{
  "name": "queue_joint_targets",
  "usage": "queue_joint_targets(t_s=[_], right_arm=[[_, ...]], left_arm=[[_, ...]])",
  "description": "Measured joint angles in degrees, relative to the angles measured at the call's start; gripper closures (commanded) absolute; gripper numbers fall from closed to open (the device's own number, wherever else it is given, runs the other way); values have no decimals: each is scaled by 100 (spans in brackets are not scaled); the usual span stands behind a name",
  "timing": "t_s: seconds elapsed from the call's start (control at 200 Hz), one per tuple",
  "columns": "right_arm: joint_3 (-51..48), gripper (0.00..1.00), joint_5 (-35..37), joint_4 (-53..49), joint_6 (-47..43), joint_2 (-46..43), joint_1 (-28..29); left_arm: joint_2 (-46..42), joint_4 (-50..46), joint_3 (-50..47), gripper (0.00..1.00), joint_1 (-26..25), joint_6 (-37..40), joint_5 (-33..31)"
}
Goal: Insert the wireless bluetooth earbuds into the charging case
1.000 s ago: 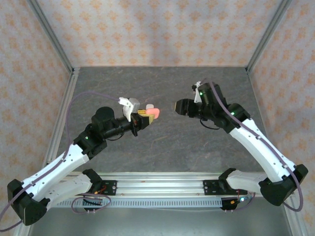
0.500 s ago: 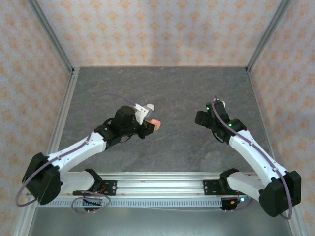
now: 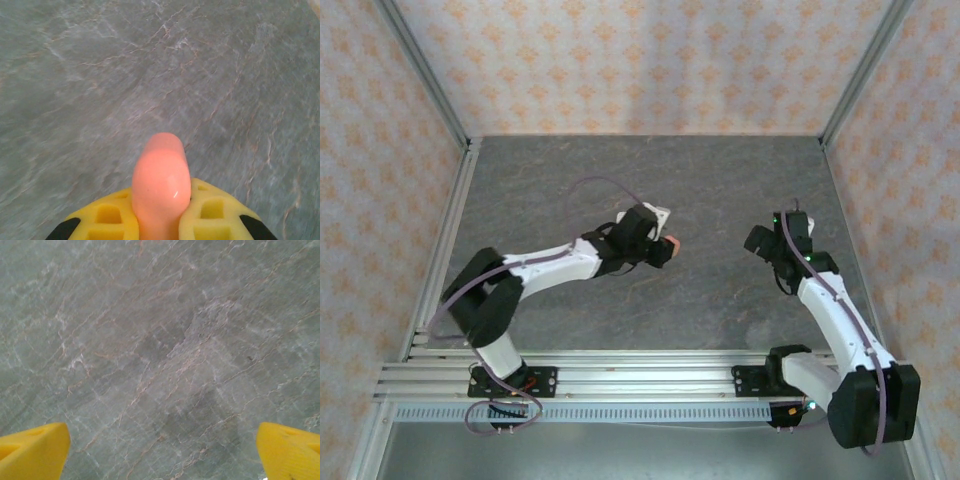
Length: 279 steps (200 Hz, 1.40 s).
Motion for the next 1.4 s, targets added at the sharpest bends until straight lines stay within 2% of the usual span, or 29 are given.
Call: queue_joint_targets(t_s=[0.14, 0.365, 0.58, 0.741, 0.986, 1.261, 1.396], right_arm=[[-22, 2, 55, 61, -22, -76, -85], [-101, 1, 79, 372, -48, 20, -85], [-221, 1, 177, 442, -151, 55, -85], [-496, 1, 195, 555, -127, -87, -85], [-640, 1, 195, 634, -83, -199, -85], [-654, 1, 286, 638, -85, -501, -85], [-706, 1, 431, 791, -85, -597, -85]], left_arm=[[1082, -127, 1104, 100, -192, -470, -96], [2682, -752, 3316, 100, -197, -839, -59], [3563, -1191, 4656, 100, -201, -1062, 129], [4365, -1576, 5908, 96, -201, -1174, 332], [5045, -2055, 6929, 72, -203, -1303, 492], [5077, -2371, 7018, 44, -203, -1150, 417], [4990, -2785, 7040, 36, -170, -785, 188]])
